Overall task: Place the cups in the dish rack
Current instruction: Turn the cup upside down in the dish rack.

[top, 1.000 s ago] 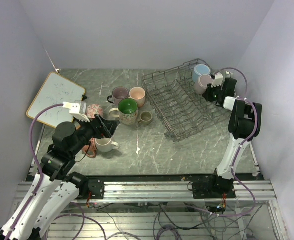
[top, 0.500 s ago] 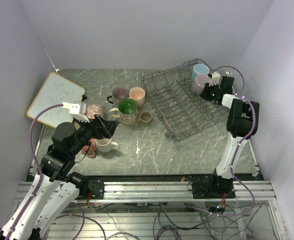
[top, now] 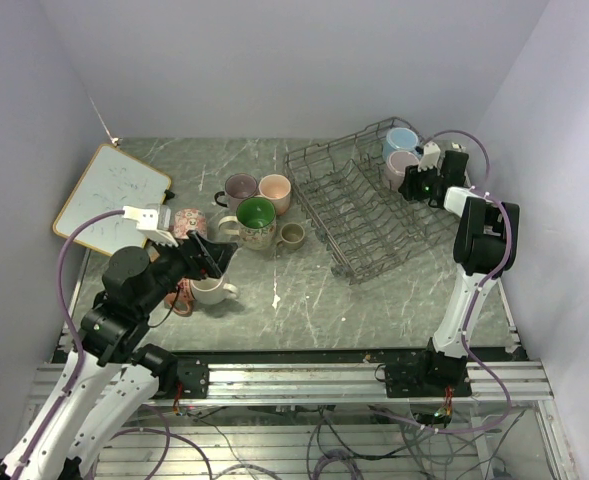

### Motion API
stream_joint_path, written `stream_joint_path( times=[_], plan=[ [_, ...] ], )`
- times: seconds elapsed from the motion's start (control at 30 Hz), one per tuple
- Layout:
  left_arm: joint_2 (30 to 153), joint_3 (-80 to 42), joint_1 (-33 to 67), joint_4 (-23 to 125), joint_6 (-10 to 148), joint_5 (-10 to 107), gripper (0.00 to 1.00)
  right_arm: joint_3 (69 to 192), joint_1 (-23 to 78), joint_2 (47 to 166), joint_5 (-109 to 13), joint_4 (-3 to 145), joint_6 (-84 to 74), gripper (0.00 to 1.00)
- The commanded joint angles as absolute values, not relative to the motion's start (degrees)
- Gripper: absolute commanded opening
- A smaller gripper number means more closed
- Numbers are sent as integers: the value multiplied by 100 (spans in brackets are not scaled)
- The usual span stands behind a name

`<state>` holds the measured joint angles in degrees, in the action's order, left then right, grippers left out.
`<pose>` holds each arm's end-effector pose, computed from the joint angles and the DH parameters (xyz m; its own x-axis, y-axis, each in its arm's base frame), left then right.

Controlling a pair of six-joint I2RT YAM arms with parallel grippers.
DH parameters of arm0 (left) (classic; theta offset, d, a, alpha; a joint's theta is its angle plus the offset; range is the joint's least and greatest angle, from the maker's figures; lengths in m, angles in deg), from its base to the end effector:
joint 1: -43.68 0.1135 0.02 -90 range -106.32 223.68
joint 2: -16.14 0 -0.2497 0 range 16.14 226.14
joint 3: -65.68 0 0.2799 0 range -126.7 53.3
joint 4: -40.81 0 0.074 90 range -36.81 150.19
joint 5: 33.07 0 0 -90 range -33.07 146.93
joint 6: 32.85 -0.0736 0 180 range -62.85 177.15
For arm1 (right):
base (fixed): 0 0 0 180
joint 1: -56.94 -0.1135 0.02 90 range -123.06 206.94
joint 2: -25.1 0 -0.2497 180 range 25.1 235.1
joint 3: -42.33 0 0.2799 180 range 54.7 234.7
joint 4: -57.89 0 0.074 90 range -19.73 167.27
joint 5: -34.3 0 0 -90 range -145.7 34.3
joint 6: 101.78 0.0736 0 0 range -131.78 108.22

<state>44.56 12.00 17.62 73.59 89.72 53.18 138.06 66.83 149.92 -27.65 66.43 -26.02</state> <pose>0.1773 -0.0921 0.3325 -0.3664 -0.4188 -0.8309 0.3552 0.7624 -0.5409 0.5155 -0.0547 0.0976 -0.5300 -0.1280 -0.8383 -0.3566 0.9305 0.0835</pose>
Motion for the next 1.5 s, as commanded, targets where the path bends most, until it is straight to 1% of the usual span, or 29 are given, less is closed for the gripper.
stream_joint_path(
  times=[0.0, 0.13, 0.27, 0.4, 0.6, 0.93, 1.1, 1.33, 1.47],
  plan=[
    [4359, 1118, 1793, 7458, 8964, 5426, 95, 13841, 6643, 14710, -2559, 6027, -2548, 48],
    [4295, 1147, 1793, 7455, 9022, 5388, 95, 13440, 6643, 14384, -2527, 5646, -2291, 57],
    [4234, 1140, 1793, 7500, 9056, 5364, 95, 13236, 6642, 14166, -2492, 5493, -2154, 60],
    [4096, 1191, 1793, 7519, 9168, 5263, 95, 12955, 6643, 13891, -2568, 5298, -2039, 68],
    [3886, 1261, 1793, 7506, 9304, 5202, 95, 12425, 6643, 13450, -2558, 4855, -1872, 75],
    [3748, 1424, 1793, 7312, 9539, 5101, 95, 11604, 6652, 12682, -2367, 4408, -1644, 77],
    [3651, 1568, 1793, 7138, 9647, 5120, 95, 11160, 6650, 12040, -2046, 4456, -1534, 76],
    [3748, 1699, 1793, 6932, 9651, 4952, 95, 10580, 6652, 10883, -1289, 5000, -1574, 77],
    [3940, 1705, 1793, 6797, 9611, 4815, 95, 10611, 6651, 10317, -783, 5750, -1565, 80]
  ],
)
